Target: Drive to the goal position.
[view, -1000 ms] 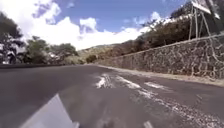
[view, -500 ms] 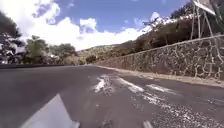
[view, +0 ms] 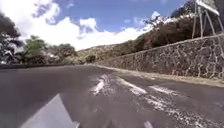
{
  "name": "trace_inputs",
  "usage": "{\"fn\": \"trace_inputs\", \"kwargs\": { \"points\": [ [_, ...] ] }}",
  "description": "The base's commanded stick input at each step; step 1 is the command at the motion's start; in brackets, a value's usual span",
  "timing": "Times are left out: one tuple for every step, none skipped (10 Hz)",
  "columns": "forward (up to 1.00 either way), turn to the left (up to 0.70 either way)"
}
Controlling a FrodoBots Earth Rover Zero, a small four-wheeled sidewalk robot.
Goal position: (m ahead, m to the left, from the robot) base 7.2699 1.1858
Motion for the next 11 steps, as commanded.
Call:
{"fn": "trace_inputs", "kwargs": {
  "points": [
    [0.45,0.00],
    [0.45,0.00],
    [0.45,0.00],
    [0.45,0.00],
    [0.45,0.00],
    [0.45,0.00],
    [0.45,0.00],
    [0.45,0.00],
    [0.45,0.00],
    [0.45,0.00],
    [0.45,0.00]
  ]
}}
